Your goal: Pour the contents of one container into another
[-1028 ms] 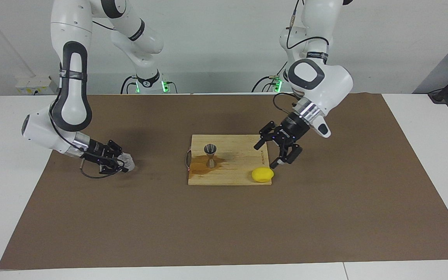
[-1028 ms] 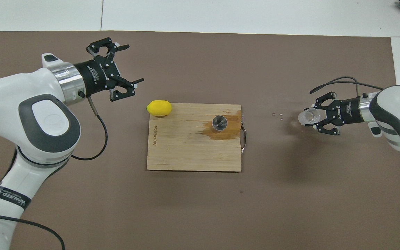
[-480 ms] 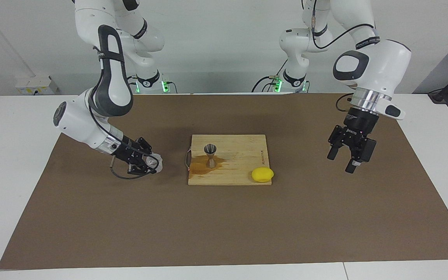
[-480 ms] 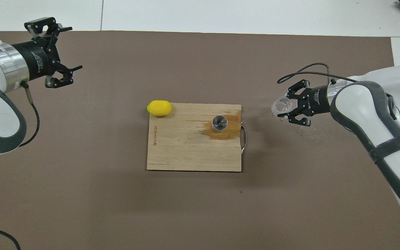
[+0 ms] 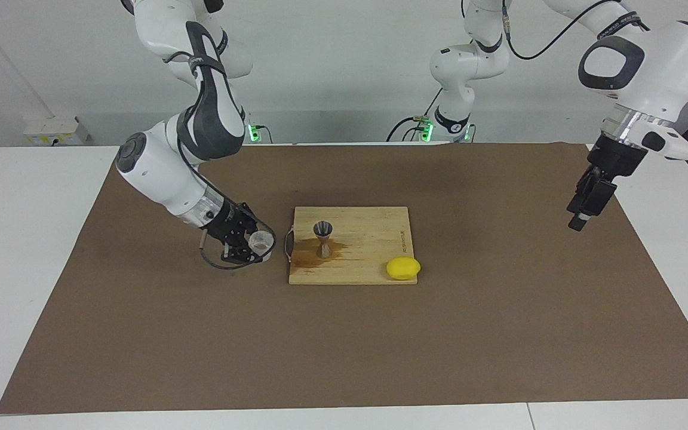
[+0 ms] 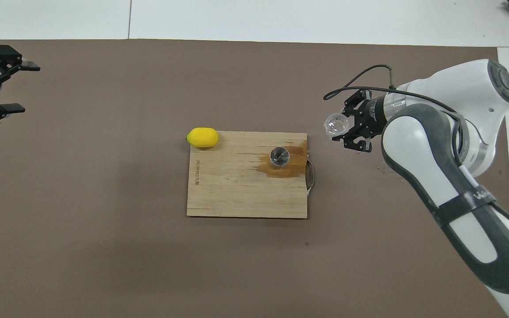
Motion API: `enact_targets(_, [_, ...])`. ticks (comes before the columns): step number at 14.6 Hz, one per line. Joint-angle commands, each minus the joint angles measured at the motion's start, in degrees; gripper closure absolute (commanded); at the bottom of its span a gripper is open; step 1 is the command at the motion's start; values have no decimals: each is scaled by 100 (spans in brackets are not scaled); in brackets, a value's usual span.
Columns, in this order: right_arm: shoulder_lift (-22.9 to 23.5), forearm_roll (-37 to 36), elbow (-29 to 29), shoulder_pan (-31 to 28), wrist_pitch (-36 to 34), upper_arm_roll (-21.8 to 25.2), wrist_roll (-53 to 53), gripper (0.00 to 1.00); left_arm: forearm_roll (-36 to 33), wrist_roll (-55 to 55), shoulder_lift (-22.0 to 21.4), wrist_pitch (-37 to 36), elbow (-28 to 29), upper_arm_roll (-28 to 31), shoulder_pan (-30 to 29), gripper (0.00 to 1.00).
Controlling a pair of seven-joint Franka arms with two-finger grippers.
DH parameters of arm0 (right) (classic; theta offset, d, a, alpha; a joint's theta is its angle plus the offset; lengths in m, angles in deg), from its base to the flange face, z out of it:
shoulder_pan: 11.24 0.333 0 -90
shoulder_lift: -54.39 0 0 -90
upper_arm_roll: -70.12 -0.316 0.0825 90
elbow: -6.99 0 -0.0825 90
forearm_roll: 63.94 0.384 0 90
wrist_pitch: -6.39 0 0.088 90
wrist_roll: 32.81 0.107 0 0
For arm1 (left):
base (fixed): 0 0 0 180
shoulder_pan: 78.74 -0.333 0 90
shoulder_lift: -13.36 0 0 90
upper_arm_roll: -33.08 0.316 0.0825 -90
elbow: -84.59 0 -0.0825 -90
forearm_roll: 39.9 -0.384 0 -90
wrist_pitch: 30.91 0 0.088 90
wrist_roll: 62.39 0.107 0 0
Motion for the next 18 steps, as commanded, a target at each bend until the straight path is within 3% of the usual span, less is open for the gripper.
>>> enact_targets(1, [48, -575, -232, 393, -37, 15, 304, 100, -626, 1067, -44, -657, -206, -65, 12, 0])
enact_targets(5, [75, -1296, -330, 789, -63, -2, 393, 100, -1078, 3256, -158, -1738, -399, 5, 91, 0])
enact_targets(8, [119, -1647, -522, 973, -247, -20, 393, 100, -1761, 4058, -527, -2406, -409, 215, 599, 0])
enact_targets(13, [154, -2202, -708, 1308, -459, -11, 472, 100, -1904, 4175, -747, -3638, -874, 67, 557, 0])
enact_targets(18, [154, -2923, -743, 1590, -582, -11, 762, 100, -1895, 4131, -994, -3586, -654, -38, 435, 0])
